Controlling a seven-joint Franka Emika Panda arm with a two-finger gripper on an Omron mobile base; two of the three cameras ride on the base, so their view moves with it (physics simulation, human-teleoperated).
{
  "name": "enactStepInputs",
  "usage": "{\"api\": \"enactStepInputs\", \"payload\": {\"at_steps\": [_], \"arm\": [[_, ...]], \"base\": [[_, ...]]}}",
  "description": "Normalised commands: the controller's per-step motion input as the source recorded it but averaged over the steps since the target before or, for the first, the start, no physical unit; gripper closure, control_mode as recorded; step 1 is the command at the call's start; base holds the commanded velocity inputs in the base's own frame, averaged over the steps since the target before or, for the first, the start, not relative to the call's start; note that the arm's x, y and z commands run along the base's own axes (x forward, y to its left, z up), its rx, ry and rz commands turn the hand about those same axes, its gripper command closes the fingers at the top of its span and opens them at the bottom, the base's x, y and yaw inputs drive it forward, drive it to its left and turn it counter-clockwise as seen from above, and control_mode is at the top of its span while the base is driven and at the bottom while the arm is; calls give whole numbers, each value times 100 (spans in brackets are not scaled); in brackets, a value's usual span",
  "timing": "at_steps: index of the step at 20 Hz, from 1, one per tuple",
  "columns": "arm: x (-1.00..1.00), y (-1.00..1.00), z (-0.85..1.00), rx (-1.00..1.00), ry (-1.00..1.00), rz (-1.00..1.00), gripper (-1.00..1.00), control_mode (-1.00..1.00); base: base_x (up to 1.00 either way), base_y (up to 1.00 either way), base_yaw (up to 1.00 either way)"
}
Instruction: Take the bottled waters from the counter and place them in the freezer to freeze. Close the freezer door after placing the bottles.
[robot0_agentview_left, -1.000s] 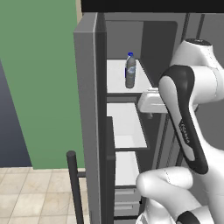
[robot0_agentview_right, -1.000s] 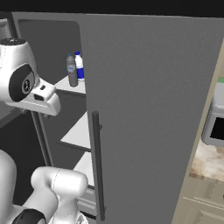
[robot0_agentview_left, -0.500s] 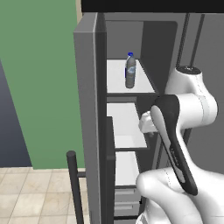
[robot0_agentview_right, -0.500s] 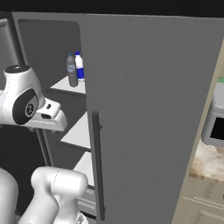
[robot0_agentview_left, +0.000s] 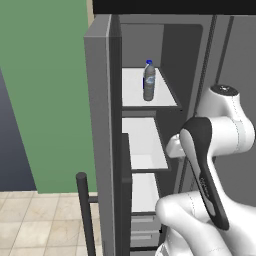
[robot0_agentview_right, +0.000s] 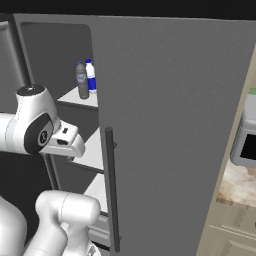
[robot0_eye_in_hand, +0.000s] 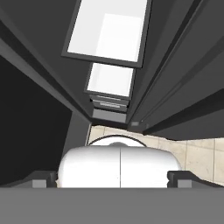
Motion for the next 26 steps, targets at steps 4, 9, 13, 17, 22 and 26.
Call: {"api": "enactStepInputs", "payload": {"at_steps": [4,9,13,17,22,26], "arm": [[-1,0,0,0,0,0,-100,-100],[0,0,0,0,0,0,-100,-100],[0,0,0,0,0,0,-100,-100],[0,0,0,0,0,0,-100,-100],[-4,0,0,0,0,0,-100,100],[0,0,0,0,0,0,-100,100]], "base": [[0,0,0],[0,0,0],[0,0,0],[0,0,0],[-18,0,0],[-47,0,0]]}}
